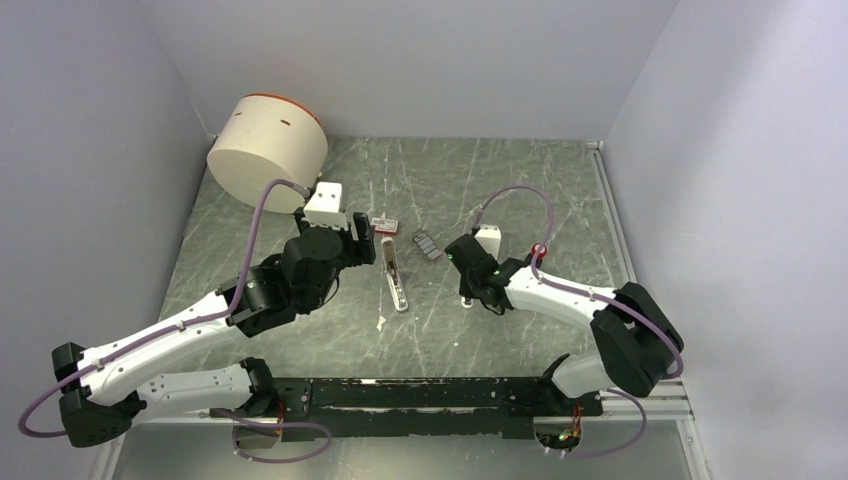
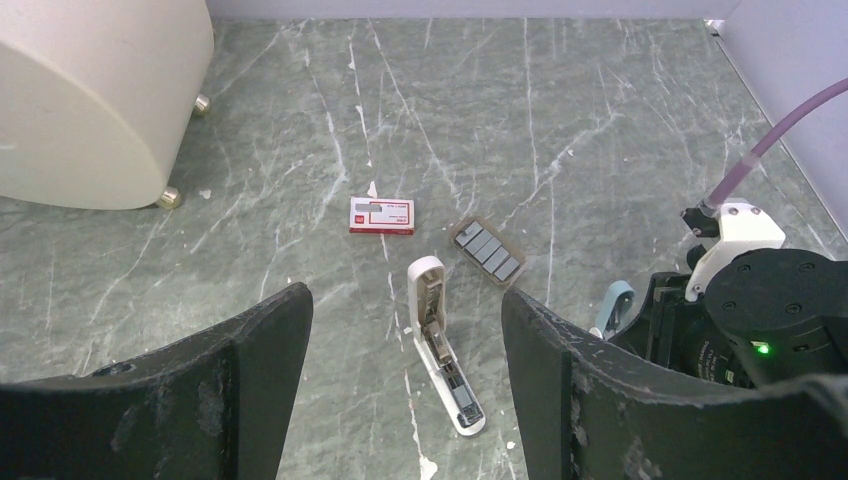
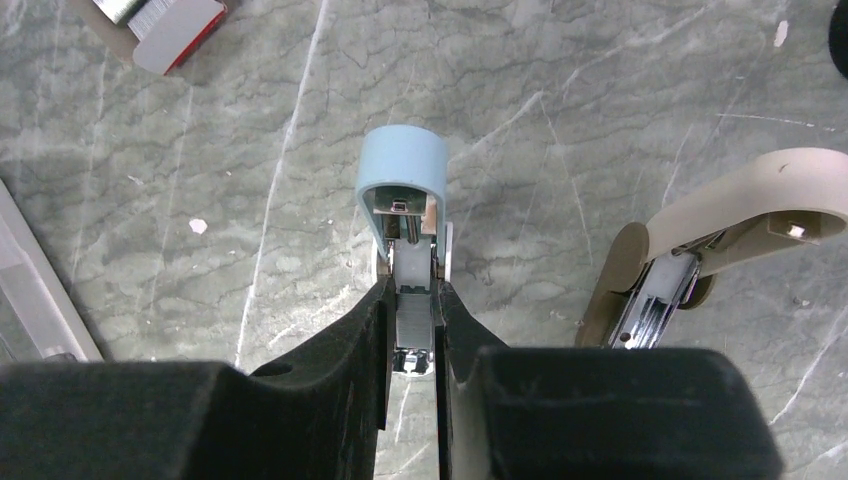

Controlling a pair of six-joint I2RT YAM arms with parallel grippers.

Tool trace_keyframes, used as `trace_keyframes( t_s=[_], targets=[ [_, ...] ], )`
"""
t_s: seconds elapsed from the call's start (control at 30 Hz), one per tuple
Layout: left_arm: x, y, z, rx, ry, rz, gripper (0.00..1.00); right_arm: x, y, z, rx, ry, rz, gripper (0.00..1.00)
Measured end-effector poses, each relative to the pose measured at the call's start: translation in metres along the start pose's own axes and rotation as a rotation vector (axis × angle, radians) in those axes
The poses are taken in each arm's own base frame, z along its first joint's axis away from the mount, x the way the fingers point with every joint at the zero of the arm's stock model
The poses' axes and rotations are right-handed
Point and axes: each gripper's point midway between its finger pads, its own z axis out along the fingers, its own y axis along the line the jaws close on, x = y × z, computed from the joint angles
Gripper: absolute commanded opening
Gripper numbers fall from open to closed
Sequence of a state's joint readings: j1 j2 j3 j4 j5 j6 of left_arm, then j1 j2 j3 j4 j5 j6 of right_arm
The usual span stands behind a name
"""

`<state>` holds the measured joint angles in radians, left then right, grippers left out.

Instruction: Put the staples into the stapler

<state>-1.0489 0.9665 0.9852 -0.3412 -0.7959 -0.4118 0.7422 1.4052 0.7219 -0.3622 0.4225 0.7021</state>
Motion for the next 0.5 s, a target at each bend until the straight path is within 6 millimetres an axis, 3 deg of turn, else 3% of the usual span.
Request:
trace_keyframes(
  t_s=[0.5],
  targets=[
    [0.0003, 0.0001, 0.0001, 0.000, 0.000, 0.000, 0.74, 0.0053, -0.0004, -0.0003, -0.008, 0.017, -0.003, 0.21]
  ],
)
